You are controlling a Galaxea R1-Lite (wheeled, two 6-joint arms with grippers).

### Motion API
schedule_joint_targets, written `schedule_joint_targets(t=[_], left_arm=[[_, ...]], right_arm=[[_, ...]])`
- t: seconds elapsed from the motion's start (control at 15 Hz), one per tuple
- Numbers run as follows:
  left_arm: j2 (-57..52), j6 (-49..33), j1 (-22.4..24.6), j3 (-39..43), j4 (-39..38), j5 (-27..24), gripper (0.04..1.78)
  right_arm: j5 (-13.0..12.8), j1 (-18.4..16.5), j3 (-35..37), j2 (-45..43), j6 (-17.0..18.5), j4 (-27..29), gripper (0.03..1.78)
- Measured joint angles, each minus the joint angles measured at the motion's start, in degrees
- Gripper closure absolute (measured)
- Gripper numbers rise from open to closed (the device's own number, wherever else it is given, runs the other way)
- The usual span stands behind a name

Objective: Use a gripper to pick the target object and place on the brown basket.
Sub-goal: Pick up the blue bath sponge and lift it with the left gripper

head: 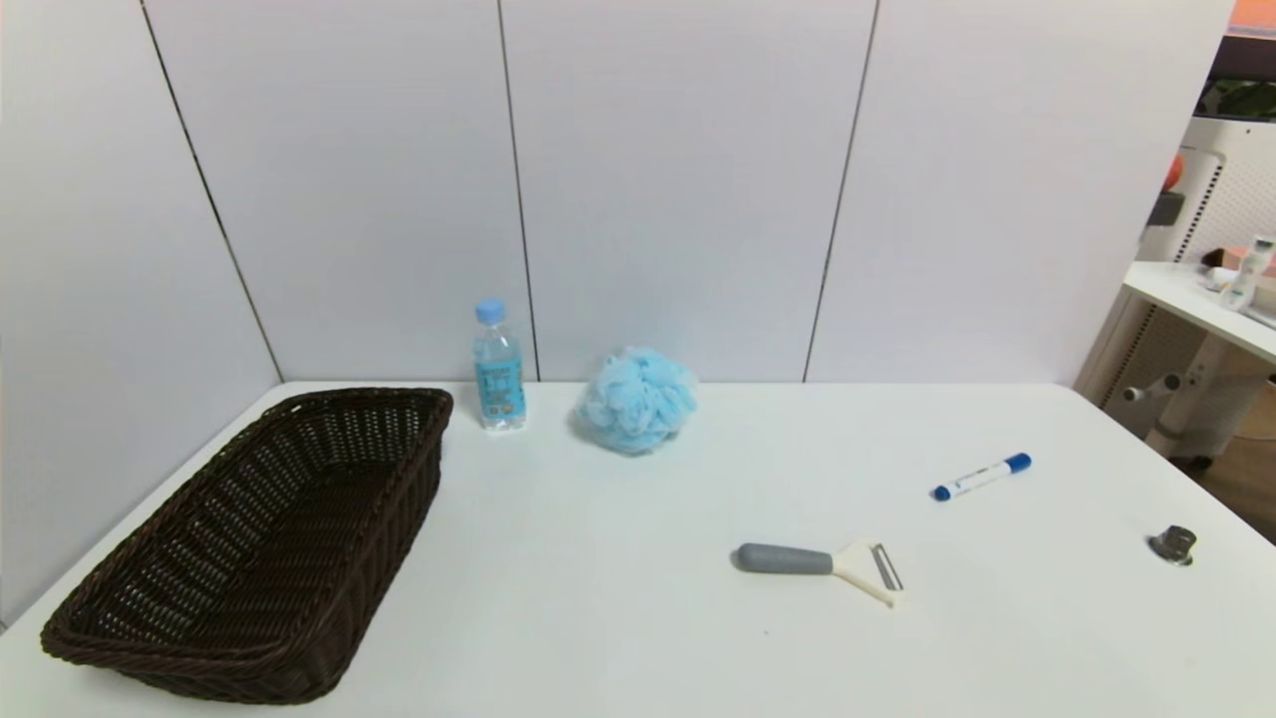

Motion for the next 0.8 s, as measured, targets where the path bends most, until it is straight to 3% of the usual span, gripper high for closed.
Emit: schedule_joint_targets(t=[0.8], left_arm=[[0.4,-0.2,0.0,0.1,-0.6,0.1,0.13]], right_arm=[[0.0,0.0,0.0,0.0,0.0,0.0,0.12]])
